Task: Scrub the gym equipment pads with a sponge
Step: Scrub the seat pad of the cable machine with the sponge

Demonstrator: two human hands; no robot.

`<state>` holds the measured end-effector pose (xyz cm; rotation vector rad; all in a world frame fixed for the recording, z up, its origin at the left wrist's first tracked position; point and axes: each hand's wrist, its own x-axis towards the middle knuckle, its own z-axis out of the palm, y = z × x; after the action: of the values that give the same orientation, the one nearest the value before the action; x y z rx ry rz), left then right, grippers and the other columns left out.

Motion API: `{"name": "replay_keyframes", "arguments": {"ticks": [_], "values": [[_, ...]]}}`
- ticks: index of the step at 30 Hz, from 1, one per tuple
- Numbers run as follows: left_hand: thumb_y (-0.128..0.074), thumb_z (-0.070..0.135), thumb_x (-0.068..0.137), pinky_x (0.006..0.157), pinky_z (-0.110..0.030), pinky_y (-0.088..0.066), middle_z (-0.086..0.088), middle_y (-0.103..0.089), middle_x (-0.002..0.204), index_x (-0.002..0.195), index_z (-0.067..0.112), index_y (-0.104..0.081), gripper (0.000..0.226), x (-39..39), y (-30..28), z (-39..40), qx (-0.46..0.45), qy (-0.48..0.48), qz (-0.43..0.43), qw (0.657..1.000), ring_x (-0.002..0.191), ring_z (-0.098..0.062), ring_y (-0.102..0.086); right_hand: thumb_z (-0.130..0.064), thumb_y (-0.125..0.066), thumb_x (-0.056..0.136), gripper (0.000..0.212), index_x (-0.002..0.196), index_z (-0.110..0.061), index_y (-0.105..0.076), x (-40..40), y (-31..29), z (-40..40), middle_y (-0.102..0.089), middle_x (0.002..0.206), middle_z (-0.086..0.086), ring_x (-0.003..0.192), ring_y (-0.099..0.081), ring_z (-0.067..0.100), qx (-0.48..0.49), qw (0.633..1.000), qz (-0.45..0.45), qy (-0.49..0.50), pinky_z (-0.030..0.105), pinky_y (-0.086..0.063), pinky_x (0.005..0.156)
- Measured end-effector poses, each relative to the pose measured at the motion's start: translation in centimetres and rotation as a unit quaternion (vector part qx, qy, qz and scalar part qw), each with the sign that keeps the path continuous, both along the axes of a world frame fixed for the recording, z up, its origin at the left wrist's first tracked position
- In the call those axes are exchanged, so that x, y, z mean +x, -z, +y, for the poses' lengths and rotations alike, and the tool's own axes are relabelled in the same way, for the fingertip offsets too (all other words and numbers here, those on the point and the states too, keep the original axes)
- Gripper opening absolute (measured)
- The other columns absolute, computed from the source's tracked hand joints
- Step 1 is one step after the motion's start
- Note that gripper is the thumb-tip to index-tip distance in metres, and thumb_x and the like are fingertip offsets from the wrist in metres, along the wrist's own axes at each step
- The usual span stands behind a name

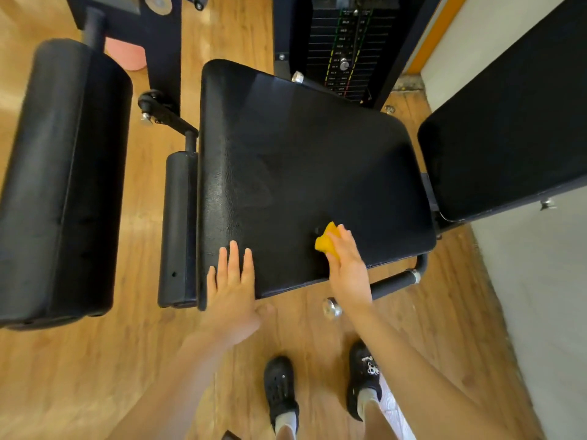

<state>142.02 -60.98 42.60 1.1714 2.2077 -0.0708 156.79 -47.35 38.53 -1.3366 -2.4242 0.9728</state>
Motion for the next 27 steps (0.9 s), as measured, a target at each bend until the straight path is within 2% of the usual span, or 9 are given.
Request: {"name": "replay_keyframes", "arguments": {"ticks": [3, 5, 7, 12, 15, 20, 23, 26, 27], "values": [[-0.068, 0.025, 0.085, 0.115, -0.036, -0.001, -0.005, 0.015, 0.152, 0.145, 0.007, 0.006, 0.097, -0.6, 1.0, -3.4, 0.125, 0.001, 0.045, 0.991, 0.143, -0.020, 0.012, -0.018, -0.041, 0.099, 0.045, 0.143, -0.017, -0.032, -1.8, 0.2, -1.0, -0.015, 0.156, 0.000, 0.144, -0.010, 0.018, 0.014, 0.997, -0.032, 0.070, 0.021, -0.011, 0.111], [-0.075, 0.019, 0.079, 0.114, -0.040, -0.012, -0.009, 0.000, 0.155, 0.145, 0.004, -0.003, 0.099, -0.2, 1.9, -4.8, 0.154, -0.034, 0.051, 0.986, 0.144, -0.023, 0.000, -0.013, -0.052, 0.094, 0.048, 0.140, -0.013, -0.039, -3.8, 0.4, -3.6, -0.026, 0.152, 0.008, 0.141, -0.024, 0.026, 0.028, 0.996, -0.023, 0.076, 0.025, -0.022, 0.110], [-0.074, 0.017, 0.080, 0.116, -0.039, -0.010, -0.008, 0.003, 0.155, 0.144, 0.005, 0.001, 0.100, 0.5, 2.4, -5.5, 0.156, -0.092, 0.047, 0.982, 0.145, -0.020, 0.006, -0.004, -0.062, 0.085, 0.052, 0.134, -0.012, -0.046, -5.3, 0.3, -6.6, -0.035, 0.148, 0.012, 0.136, -0.032, 0.033, 0.035, 0.999, -0.002, 0.007, 0.039, -0.036, 0.106], [-0.069, 0.013, 0.084, 0.116, -0.028, -0.001, 0.002, 0.015, 0.152, 0.140, 0.013, 0.017, 0.103, 1.0, 2.8, -7.5, 0.146, -0.173, -0.018, 0.974, 0.142, -0.012, 0.017, -0.001, -0.042, 0.096, 0.052, 0.144, -0.017, -0.031, -5.8, -1.9, -8.6, -0.013, 0.156, -0.004, 0.144, 0.001, 0.015, -0.039, 0.989, 0.030, -0.138, 0.036, -0.024, 0.113], [-0.066, 0.019, 0.087, 0.111, -0.019, 0.002, 0.006, 0.025, 0.150, 0.138, 0.018, 0.024, 0.104, 0.6, 2.5, -8.0, 0.150, -0.159, -0.032, 0.975, 0.140, -0.007, 0.020, 0.003, -0.046, 0.092, 0.048, 0.139, -0.010, -0.041, -7.2, -3.1, -5.7, -0.027, 0.152, 0.003, 0.143, -0.012, 0.019, -0.019, 0.988, 0.063, -0.143, 0.040, -0.029, 0.112], [-0.065, 0.022, 0.088, 0.110, -0.017, -0.006, 0.012, 0.027, 0.149, 0.146, 0.019, 0.021, 0.104, 0.3, 2.2, -8.1, 0.158, -0.184, -0.081, 0.967, 0.140, -0.003, 0.015, -0.007, -0.042, 0.097, 0.045, 0.141, -0.017, -0.036, -13.8, -3.4, -3.7, -0.015, 0.156, 0.000, 0.145, -0.006, 0.019, 0.000, 0.989, 0.019, -0.144, 0.037, -0.026, 0.112], [-0.064, 0.019, 0.089, 0.110, -0.017, 0.001, 0.011, 0.023, 0.151, 0.146, 0.021, 0.018, 0.100, 0.3, 2.3, -8.3, 0.167, -0.211, -0.105, 0.957, 0.141, -0.003, 0.017, 0.002, -0.046, 0.091, 0.050, 0.139, -0.013, -0.041, -14.4, -2.1, -5.7, -0.025, 0.153, 0.003, 0.143, -0.012, 0.024, 0.078, 0.970, -0.008, -0.231, 0.039, -0.025, 0.113], [-0.064, 0.018, 0.089, 0.113, -0.020, 0.001, 0.005, 0.017, 0.156, 0.145, 0.022, 0.018, 0.099, 0.3, 2.6, -9.0, 0.178, -0.245, -0.129, 0.944, 0.142, -0.007, 0.016, 0.012, -0.058, 0.074, 0.054, 0.126, -0.003, -0.055, -11.3, -2.1, -8.7, -0.048, 0.139, 0.011, 0.135, -0.035, 0.031, 0.123, 0.917, 0.028, -0.378, 0.040, -0.033, 0.108], [-0.064, 0.019, 0.089, 0.113, -0.021, 0.000, 0.004, 0.016, 0.157, 0.147, 0.022, 0.016, 0.098, 0.2, 2.7, -9.3, 0.174, -0.242, -0.137, 0.945, 0.143, -0.009, 0.014, 0.013, -0.058, 0.074, 0.056, 0.127, -0.003, -0.054, -9.9, -2.4, -9.2, -0.046, 0.140, 0.011, 0.136, -0.032, 0.029, 0.106, 0.907, 0.018, -0.406, 0.036, -0.026, 0.111]]}}
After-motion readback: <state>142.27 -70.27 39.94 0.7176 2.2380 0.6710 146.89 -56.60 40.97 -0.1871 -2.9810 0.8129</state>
